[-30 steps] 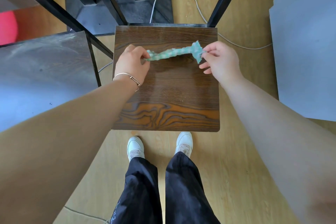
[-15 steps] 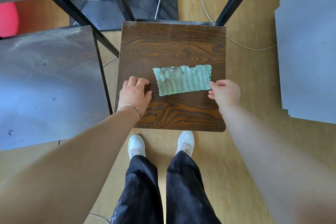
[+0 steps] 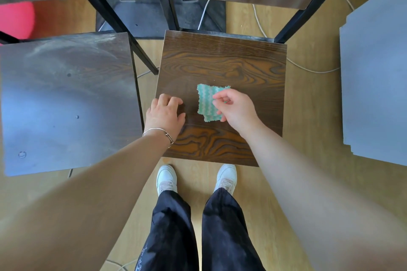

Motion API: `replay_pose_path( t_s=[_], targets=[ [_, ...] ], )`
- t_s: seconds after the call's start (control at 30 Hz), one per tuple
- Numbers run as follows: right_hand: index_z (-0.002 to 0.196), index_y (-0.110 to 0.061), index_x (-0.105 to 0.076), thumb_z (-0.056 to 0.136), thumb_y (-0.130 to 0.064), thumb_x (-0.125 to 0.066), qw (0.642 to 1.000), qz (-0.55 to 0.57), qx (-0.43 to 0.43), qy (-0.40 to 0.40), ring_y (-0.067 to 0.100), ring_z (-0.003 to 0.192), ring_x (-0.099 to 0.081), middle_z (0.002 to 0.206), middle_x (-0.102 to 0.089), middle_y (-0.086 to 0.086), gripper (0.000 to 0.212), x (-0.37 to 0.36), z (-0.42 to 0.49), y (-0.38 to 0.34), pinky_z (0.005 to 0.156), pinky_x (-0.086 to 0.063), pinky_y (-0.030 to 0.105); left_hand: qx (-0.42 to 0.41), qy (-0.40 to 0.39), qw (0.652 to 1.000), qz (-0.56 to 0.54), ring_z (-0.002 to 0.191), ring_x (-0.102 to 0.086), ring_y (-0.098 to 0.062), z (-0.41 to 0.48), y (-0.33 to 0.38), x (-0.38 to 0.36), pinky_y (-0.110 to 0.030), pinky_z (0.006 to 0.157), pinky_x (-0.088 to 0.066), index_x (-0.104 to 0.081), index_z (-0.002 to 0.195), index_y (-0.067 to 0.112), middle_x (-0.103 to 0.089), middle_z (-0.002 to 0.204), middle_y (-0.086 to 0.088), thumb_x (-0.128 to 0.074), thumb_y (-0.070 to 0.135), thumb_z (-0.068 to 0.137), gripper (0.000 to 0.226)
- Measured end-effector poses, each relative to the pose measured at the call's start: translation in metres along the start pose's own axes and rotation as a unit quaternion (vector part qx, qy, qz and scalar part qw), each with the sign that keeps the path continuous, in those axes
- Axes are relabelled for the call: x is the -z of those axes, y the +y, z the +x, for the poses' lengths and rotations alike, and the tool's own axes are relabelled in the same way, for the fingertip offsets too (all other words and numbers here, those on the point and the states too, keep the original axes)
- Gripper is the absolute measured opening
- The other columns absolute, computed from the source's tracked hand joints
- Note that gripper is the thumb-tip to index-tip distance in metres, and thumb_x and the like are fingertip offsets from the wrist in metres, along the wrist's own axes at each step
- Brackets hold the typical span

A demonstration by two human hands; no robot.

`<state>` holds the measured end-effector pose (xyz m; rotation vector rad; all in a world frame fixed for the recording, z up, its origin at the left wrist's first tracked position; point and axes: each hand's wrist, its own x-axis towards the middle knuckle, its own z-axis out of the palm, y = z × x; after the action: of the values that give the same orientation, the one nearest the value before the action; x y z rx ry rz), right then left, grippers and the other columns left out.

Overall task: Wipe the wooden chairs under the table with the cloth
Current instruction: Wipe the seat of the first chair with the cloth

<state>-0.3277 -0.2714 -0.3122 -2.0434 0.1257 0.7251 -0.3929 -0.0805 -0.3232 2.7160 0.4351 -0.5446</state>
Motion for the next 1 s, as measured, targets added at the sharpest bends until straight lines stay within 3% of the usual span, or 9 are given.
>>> replay_pose_path(
  t_s=[0.13,0.27,0.4,0.6,0.77,0.9,1.0],
  targets=[
    [0.112,-0.018,-0.067,0.093,-0.018,-0.062,0.974,-0.203,0.071,0.065,0.014,0.091,-0.061,0.111,-0.06,-0.001,0.019,-0.007,0.007,0.017,0.078,-0.056,0.03,0.005,-0.003,1.0,0.001,0.118,-0.04,-0.028,0.001,-0.007,0.002,-0.042,0.1,-0.039,-0.049,0.129,0.024,-0.045,0.129,-0.006,-0.055,0.034,0.094,0.037],
    [0.123,-0.021,-0.062,0.092,-0.025,-0.064,0.942,-0.303,0.144,0.028,0.021,0.09,-0.061,0.118,-0.052,0.0,0.032,-0.016,0.01,0.026,0.08,-0.055,0.039,0.015,0.0,1.0,-0.012,0.12,-0.04,-0.027,0.006,-0.014,0.005,-0.042,0.101,-0.038,-0.047,0.131,0.024,-0.045,0.13,-0.005,-0.053,0.036,0.095,0.038],
    [0.129,-0.021,-0.059,0.094,-0.026,-0.062,0.915,-0.366,0.167,0.01,0.024,0.091,-0.061,0.118,-0.05,0.003,0.035,-0.027,0.012,0.027,0.081,-0.055,0.037,0.016,0.003,1.0,-0.021,0.12,-0.04,-0.028,0.014,-0.021,0.01,-0.042,0.1,-0.039,-0.047,0.131,0.024,-0.045,0.13,-0.006,-0.052,0.037,0.095,0.039],
    [0.109,-0.013,-0.07,0.094,-0.014,-0.059,0.943,-0.29,0.153,0.058,0.023,0.093,-0.061,0.111,-0.056,0.003,0.018,-0.039,0.039,0.005,0.081,-0.055,0.037,0.021,0.016,0.998,0.053,0.119,-0.039,-0.029,0.038,-0.035,0.022,-0.043,0.097,-0.035,-0.044,0.132,0.026,-0.044,0.13,-0.005,-0.046,0.042,0.095,0.041],
    [0.118,-0.015,-0.067,0.096,-0.022,-0.059,0.954,-0.217,0.13,0.162,0.015,0.108,-0.059,0.125,-0.056,0.003,0.024,-0.052,0.106,-0.067,0.09,-0.049,0.022,0.043,0.045,0.997,0.055,0.119,-0.039,-0.031,0.076,-0.045,0.044,-0.044,0.097,-0.035,-0.043,0.131,0.023,-0.044,0.13,-0.005,-0.044,0.042,0.094,0.042],
    [0.115,-0.014,-0.067,0.096,-0.02,-0.058,0.94,-0.25,0.184,0.143,0.021,0.106,-0.058,0.122,-0.056,0.006,0.022,-0.076,0.161,-0.117,0.089,-0.049,0.028,0.032,0.065,0.996,0.049,0.118,-0.039,-0.031,0.095,-0.059,0.054,-0.044,0.098,-0.034,-0.042,0.132,0.025,-0.044,0.128,-0.005,-0.044,0.04,0.094,0.041],
    [0.116,-0.016,-0.067,0.094,-0.023,-0.062,0.931,-0.286,0.172,0.15,0.02,0.107,-0.059,0.122,-0.057,0.005,0.024,-0.094,0.181,-0.119,0.089,-0.048,0.024,0.029,0.066,0.996,0.047,0.119,-0.039,-0.03,0.097,-0.072,0.054,-0.045,0.099,-0.034,-0.042,0.132,0.025,-0.043,0.129,-0.006,-0.042,0.041,0.095,0.041]
  ],
)
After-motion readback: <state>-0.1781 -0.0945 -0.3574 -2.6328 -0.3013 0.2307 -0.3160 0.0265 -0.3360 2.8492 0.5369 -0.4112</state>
